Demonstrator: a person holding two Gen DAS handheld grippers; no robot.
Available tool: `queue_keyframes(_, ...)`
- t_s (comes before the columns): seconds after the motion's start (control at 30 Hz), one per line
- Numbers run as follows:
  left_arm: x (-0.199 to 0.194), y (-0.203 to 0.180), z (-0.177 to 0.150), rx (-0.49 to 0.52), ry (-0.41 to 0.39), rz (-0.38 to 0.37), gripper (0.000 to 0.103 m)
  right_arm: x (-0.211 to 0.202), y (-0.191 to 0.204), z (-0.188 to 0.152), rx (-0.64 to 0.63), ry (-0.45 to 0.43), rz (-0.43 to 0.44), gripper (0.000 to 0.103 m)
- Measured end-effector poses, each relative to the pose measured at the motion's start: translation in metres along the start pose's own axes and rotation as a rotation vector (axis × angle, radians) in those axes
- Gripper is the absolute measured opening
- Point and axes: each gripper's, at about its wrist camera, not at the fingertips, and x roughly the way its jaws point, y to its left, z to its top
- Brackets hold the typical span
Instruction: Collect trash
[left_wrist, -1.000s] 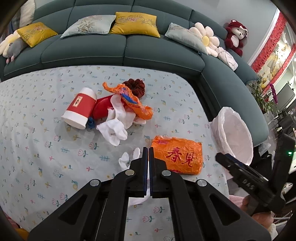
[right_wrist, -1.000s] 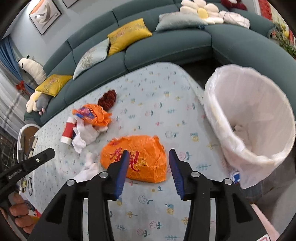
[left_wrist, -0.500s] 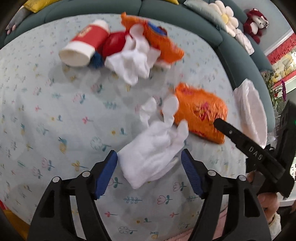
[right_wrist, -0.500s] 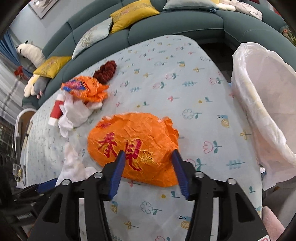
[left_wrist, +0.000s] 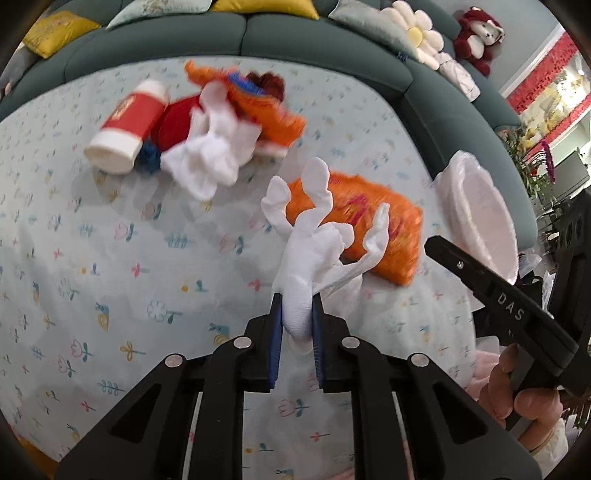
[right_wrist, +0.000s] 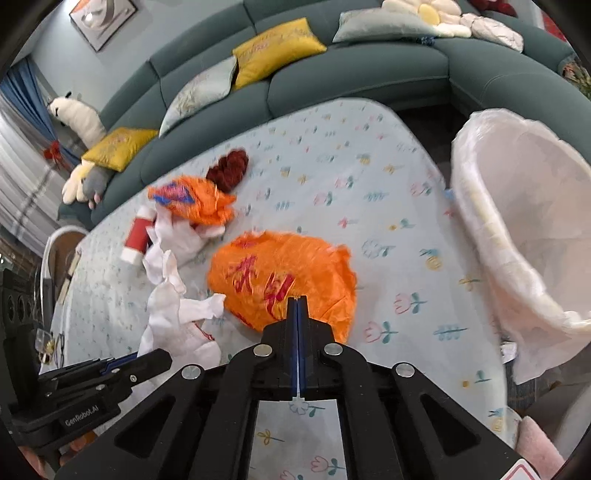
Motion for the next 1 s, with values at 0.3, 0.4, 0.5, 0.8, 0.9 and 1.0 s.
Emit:
queue_keyframes(0.3, -0.011, -0.021, 0.018, 0.024, -0.052, 0.042, 0.014, 0.001, -0.008, 0.000, 0.012, 0.016, -0.041, 0.054)
queue_keyframes(0.4, -0.013, -0.021, 0.022, 0.024, -0.066, 0.057, 0.014, 0.016, -0.010, 0.000, 0.011, 0.047, -0.037, 0.058)
queue_keyframes(0.5, -0.011, -0.018, 0.024, 0.016, -0.064, 0.057, 0.014, 0.034, -0.016, 0.000, 0.049, 0.096, -0.020, 0.060)
queue_keyframes(0.8, 0.003, -0.008, 0.028, -0.013, -0.045, 0.068, 0.014, 0.044, -0.010, -0.005, 0.028, 0.131, 0.030, 0.015)
queue_keyframes(0.9, 0.002, -0.011, 0.027, -0.009, -0.047, 0.068, 0.014, 0.033, -0.009, -0.003, 0.026, 0.094, 0.036, 0.012)
queue_keyframes(1.0, -0.002, -0.017, 0.029, 0.001, -0.060, 0.059, 0.014, 0.019, -0.011, 0.001, 0.044, 0.051, 0.045, 0.011)
